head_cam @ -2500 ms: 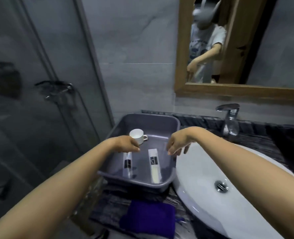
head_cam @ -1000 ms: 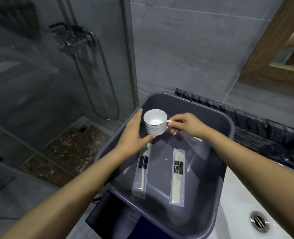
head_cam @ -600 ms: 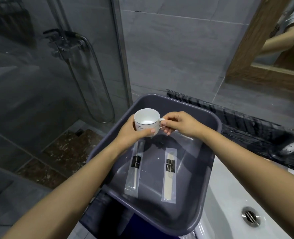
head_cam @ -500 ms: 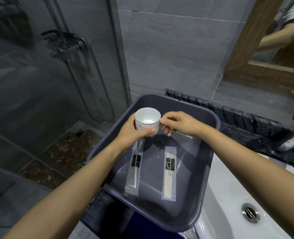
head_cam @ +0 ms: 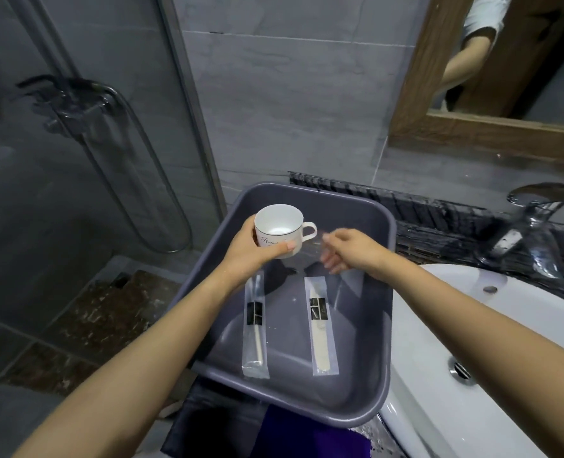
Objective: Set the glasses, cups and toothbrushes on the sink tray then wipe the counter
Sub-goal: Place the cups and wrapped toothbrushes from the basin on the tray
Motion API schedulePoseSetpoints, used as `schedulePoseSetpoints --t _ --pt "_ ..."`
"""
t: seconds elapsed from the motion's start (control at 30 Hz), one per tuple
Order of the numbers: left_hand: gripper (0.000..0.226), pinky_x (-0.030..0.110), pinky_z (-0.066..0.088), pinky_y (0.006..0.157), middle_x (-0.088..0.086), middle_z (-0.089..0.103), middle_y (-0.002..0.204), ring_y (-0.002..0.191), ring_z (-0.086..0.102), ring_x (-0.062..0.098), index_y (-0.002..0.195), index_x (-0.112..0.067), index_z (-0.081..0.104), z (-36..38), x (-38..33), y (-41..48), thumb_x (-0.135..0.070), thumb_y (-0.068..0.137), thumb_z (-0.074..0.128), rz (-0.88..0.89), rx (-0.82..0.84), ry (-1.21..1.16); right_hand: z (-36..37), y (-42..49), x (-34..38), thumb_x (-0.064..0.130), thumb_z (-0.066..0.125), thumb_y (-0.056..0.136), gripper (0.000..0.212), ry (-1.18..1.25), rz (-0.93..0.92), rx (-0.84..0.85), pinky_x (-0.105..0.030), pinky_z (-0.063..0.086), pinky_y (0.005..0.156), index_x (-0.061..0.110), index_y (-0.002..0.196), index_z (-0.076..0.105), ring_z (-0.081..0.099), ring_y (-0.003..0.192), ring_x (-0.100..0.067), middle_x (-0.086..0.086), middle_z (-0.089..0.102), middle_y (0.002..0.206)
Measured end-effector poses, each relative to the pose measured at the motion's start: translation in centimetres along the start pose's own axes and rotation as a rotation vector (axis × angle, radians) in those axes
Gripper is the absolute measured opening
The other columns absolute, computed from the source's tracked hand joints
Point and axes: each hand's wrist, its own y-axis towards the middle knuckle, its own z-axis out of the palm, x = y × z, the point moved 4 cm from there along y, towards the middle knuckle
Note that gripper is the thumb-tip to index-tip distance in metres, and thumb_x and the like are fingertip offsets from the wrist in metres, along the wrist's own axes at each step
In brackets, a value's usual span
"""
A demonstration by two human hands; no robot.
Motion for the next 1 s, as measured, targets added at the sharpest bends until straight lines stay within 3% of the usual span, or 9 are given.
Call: schedulePoseSetpoints --t 0.1,0.2,0.27,0.33,0.4,0.47,0.6,0.87,1.0 --pt "0.085 0.035 0.051 0.097 -0.003 0.061 0.124 0.113 0.059 0.014 0.127 -0.02 0.049 -0.9 0.0 0.0 -0.035 0.051 0.085 0.003 0.016 -0.01 2.0 0.8 -2.8 0.024 0.047 0.098 0.029 -0.3 0.119 0.01 -0.02 0.05 0.045 0.015 0.07 0.05 0.053 0.048 -0.011 -0.003 0.056 0.066" --pt "0.079 0.03 0.051 0.094 0.0 0.062 0.124 0.114 0.06 0.015 0.128 -0.016 0.049 -1.7 -0.3 -0.1 -0.024 0.058 0.085 0.018 0.035 -0.054 3.2 1.8 -4.4 0.03 0.054 0.093 0.028 -0.476 0.199 -0.004 -0.033 0.05 0.057 0.012 0.072 0.054 0.053 0.053 -0.02 -0.008 0.056 0.066" --pt "0.072 0.027 0.051 0.093 0.0 0.062 0.124 0.113 0.059 0.015 0.127 -0.016 0.049 -2.5 -0.6 -0.2 -0.014 0.063 0.083 0.025 0.024 -0.078 3.4 2.4 -4.6 0.03 0.06 0.09 0.022 -0.622 0.199 -0.021 -0.032 0.05 0.073 0.01 0.097 0.065 0.062 0.077 -0.025 -0.01 0.065 0.088" --pt "0.071 0.028 0.05 0.093 -0.003 0.063 0.12 0.11 0.06 0.013 0.121 -0.022 0.051 -3.3 -0.7 -0.2 -0.017 0.058 0.084 0.024 0.016 -0.087 3.5 3.0 -4.9 0.029 0.067 0.085 0.04 -0.672 0.204 -0.019 -0.029 0.044 0.095 0.013 0.121 0.061 0.06 0.112 -0.024 -0.006 0.064 0.121" --pt "0.069 0.028 0.05 0.092 -0.006 0.063 0.116 0.108 0.06 0.012 0.117 -0.026 0.05 -3.7 -0.7 -0.2 -0.02 0.055 0.081 0.018 0.025 -0.106 3.7 3.7 -5.2 0.029 0.074 0.079 0.052 -0.709 0.203 -0.015 -0.03 0.042 0.104 0.015 0.126 0.058 0.053 0.123 -0.024 -0.005 0.057 0.132" --pt "0.071 0.026 0.05 0.091 -0.006 0.063 0.115 0.107 0.06 0.011 0.119 -0.023 0.05 -4.1 -0.6 -0.2 -0.019 0.056 0.08 0.013 0.039 -0.117 3.8 4.4 -5.6 0.028 0.079 0.074 0.051 -0.731 0.213 -0.048 -0.031 0.042 0.102 0.016 0.12 0.06 0.053 0.12 -0.025 -0.006 0.056 0.129" --pt "0.071 0.028 0.051 0.092 -0.003 0.062 0.119 0.11 0.059 0.014 0.124 -0.02 0.049 -4.7 -0.1 0.1 -0.014 0.061 0.082 0.01 0.052 -0.125 4.2 5.1 -6.3 0.018 0.08 0.073 0.033 -0.605 0.22 -0.097 -0.023 0.04 0.079 0.02 0.094 0.055 0.053 0.092 -0.018 -0.002 0.055 0.101" --pt "0.072 0.024 0.051 0.087 -0.004 0.063 0.119 0.108 0.061 0.011 0.121 -0.023 0.05 -5.4 0.1 0.8 -0.021 0.055 0.08 -0.009 0.065 -0.165 4.1 5.2 -5.9 0.016 0.073 0.08 0.022 -0.653 0.218 -0.052 -0.021 0.039 0.074 0.022 0.065 0.057 0.054 0.083 -0.013 0.0 0.061 0.086" --pt "0.065 0.017 0.052 0.081 -0.008 0.065 0.114 0.105 0.062 0.007 0.116 -0.026 0.053 -6.0 -0.2 0.9 -0.02 0.057 0.08 0.005 0.075 -0.163 4.2 4.9 -4.2 0.007 0.074 0.078 0.024 -0.273 0.12 0.039 -0.016 0.046 0.061 0.018 0.065 0.057 0.057 0.063 -0.008 0.004 0.061 0.067"
